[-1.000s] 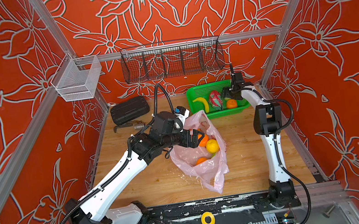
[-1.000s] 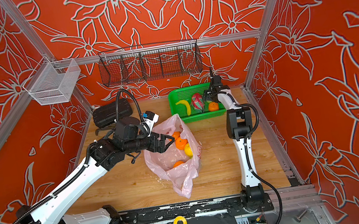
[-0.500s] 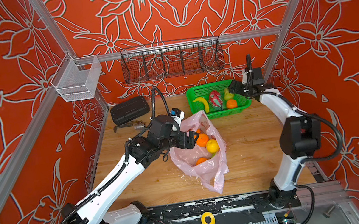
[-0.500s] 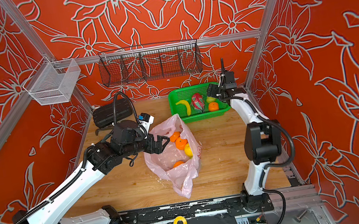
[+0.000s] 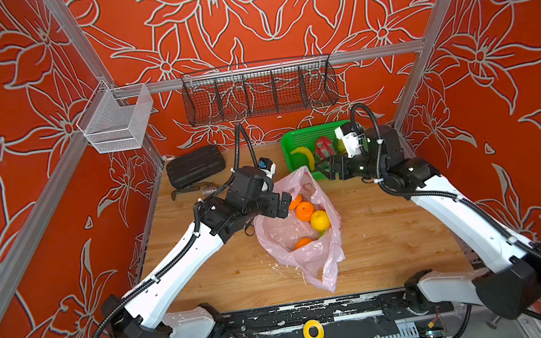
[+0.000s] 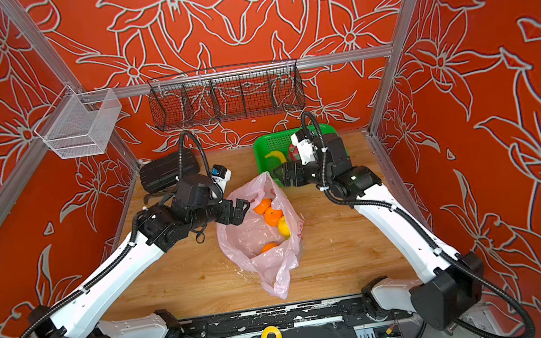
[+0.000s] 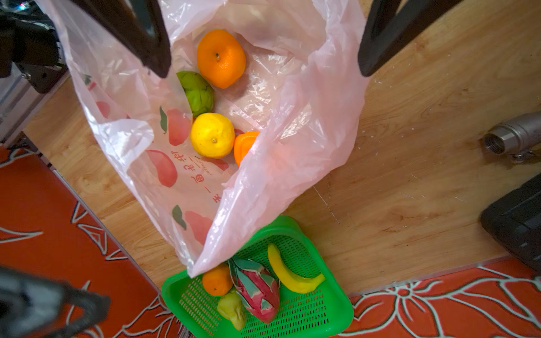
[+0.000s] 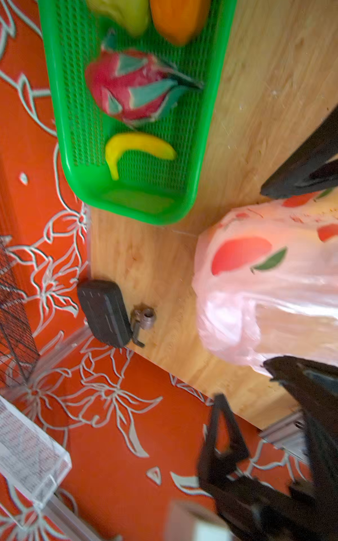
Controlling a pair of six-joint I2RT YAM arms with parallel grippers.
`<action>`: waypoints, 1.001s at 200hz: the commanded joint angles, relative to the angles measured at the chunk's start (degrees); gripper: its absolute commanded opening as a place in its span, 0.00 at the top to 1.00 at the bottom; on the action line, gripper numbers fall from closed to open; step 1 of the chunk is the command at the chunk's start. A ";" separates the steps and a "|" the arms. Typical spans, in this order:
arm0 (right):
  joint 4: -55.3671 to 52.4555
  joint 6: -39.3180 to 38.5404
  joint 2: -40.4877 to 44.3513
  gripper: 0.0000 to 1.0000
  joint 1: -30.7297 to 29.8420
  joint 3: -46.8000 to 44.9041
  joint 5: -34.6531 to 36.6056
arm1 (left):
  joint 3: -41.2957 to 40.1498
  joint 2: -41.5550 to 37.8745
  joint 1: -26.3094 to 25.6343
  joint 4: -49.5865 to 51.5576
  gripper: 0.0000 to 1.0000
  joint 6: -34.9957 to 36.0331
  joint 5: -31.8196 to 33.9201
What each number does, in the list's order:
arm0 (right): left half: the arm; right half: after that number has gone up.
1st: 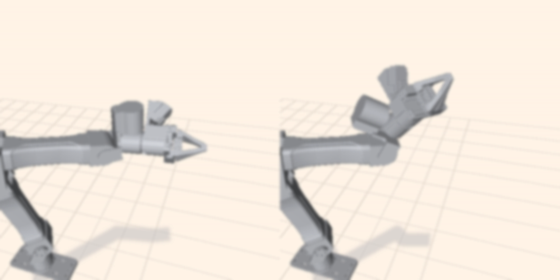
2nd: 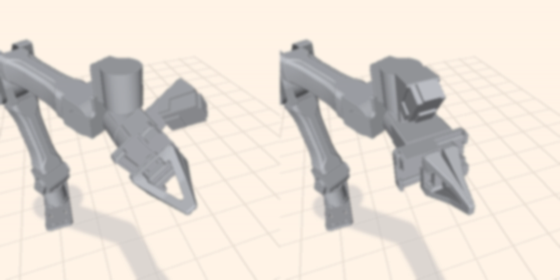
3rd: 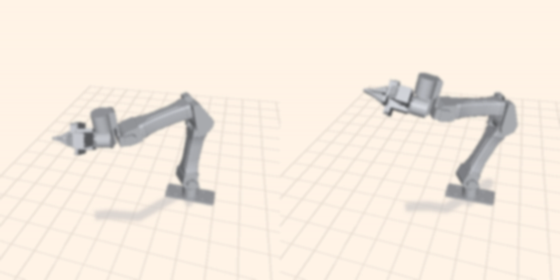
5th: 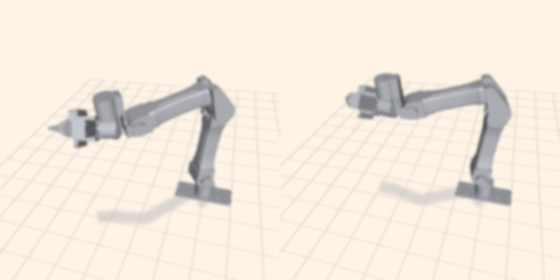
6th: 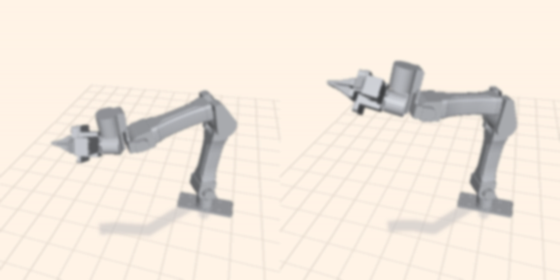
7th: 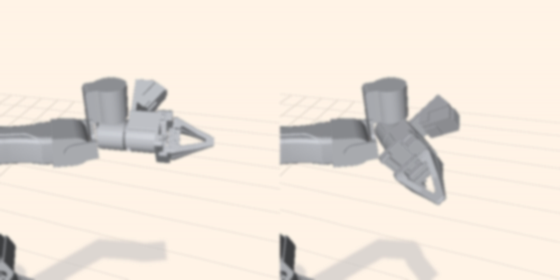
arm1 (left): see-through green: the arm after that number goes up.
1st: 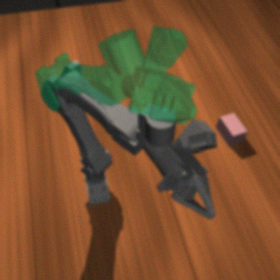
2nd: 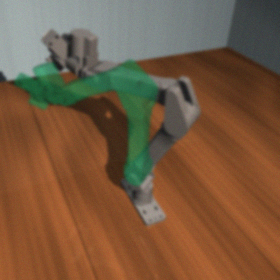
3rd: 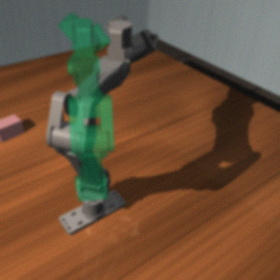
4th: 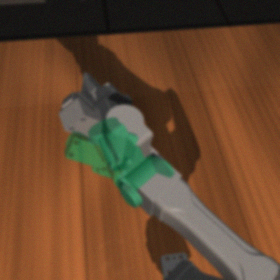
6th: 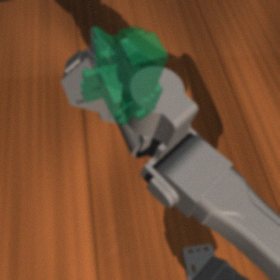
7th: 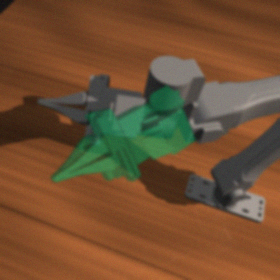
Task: Untie the knot of the plastic bag and take out the fruit
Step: Rotate the plastic bag at the center of the table.
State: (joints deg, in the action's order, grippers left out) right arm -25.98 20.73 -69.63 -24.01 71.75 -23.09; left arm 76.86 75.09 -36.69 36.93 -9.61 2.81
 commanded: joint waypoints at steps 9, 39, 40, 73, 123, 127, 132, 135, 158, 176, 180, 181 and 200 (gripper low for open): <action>-5.23 1.15 3.66 0.17 -5.11 -2.42 -4.33 | 4.92 5.25 2.41 1.80 0.02 3.69 -3.18; -8.60 0.69 5.04 0.23 -9.87 -2.67 -4.95 | 10.17 11.73 4.13 2.59 0.02 4.84 -7.63; -8.71 0.66 5.03 0.23 -9.98 -2.67 -4.95 | 10.34 11.91 4.19 2.65 0.02 4.89 -7.68; -8.60 2.17 5.20 0.27 -14.58 -4.27 -4.59 | 15.31 18.34 5.13 3.37 0.01 5.17 -9.84; -4.70 3.37 1.48 0.27 -22.21 -6.60 -1.54 | 18.91 23.80 5.88 5.00 0.15 4.18 -8.65; -4.81 3.29 0.96 0.27 -22.73 -6.49 -1.04 | 18.81 23.86 5.92 4.95 0.17 4.03 -8.73; -5.07 2.93 0.01 0.27 -23.45 -6.37 -0.62 | 18.77 23.96 5.94 4.91 0.20 3.92 -8.85; -5.16 2.61 -0.44 0.27 -23.84 -6.28 -0.28 | 18.78 24.07 6.00 4.91 0.22 3.82 -8.87; -6.10 0.76 -4.23 0.27 -26.45 -6.00 2.70 | 18.02 24.08 6.18 4.65 0.39 3.30 -9.21; -6.45 -0.05 -7.20 0.27 -27.29 -6.38 3.90 | 17.37 23.97 6.44 4.57 0.56 2.81 -9.31; -6.60 -0.16 -7.85 0.27 -27.45 -6.52 4.25 | 17.16 23.89 6.49 4.54 0.59 2.69 -9.31; -6.62 -0.16 -8.00 0.27 -27.47 -6.57 4.35 | 17.13 23.88 6.52 4.55 0.60 2.68 -9.31; -7.12 -0.18 -10.58 0.27 -27.62 -7.67 7.07 | 16.03 23.07 6.87 4.09 0.78 2.06 -9.07</action>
State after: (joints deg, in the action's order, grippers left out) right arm -31.86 21.74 -77.87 -51.20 65.71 -20.80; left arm 94.02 98.89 -30.50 40.82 -7.20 -5.93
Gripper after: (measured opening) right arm 0.727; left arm 0.299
